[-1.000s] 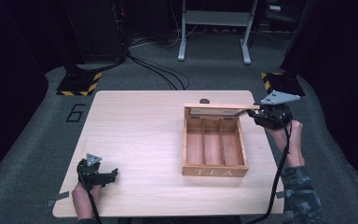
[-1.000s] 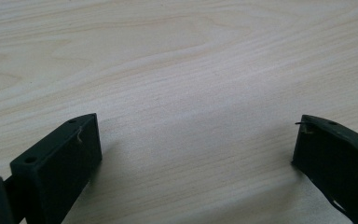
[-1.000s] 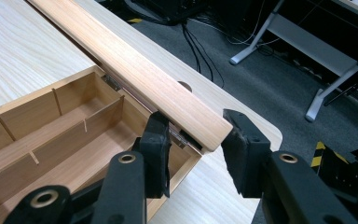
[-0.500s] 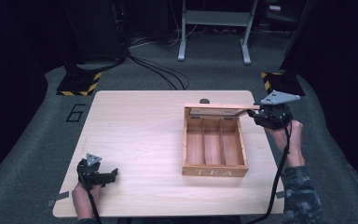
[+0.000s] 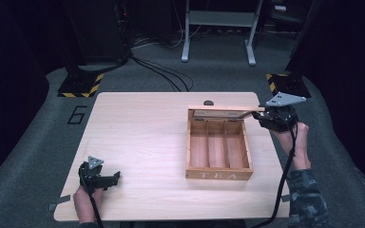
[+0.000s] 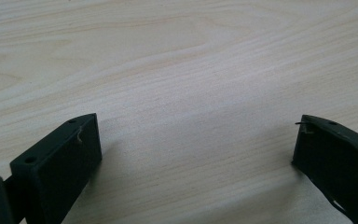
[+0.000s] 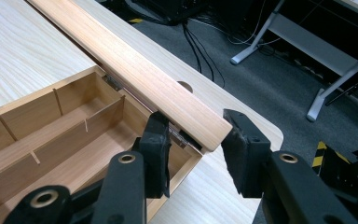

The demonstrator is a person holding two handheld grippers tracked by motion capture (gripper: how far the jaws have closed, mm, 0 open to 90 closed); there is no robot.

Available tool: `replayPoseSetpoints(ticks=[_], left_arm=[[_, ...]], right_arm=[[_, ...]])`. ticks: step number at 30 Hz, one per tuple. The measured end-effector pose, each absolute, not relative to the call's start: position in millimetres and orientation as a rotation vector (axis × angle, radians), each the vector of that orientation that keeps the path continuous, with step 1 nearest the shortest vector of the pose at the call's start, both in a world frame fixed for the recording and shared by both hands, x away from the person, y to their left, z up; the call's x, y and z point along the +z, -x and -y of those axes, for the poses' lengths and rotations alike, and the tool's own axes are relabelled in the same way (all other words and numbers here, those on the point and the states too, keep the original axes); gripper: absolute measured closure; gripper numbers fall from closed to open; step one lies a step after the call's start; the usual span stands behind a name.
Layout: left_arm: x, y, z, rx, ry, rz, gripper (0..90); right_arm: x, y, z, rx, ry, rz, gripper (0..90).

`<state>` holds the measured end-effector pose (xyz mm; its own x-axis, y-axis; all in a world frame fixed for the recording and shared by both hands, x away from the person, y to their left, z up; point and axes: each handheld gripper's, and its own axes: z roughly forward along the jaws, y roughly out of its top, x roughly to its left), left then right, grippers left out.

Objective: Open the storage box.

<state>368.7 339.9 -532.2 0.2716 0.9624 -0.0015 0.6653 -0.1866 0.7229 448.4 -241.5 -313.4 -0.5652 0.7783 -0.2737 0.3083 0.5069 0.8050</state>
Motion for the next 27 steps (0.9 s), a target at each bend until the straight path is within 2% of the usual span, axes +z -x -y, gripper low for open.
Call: replayPoseSetpoints(ticks=[27], left_arm=[[-532.3, -368.7, -339.9, 0.625, -1.932, -1.464, 0.9]], right_arm=[[-313.3, -448.1, 240.8, 0.953, -0.888, -2.112, 62.1]])
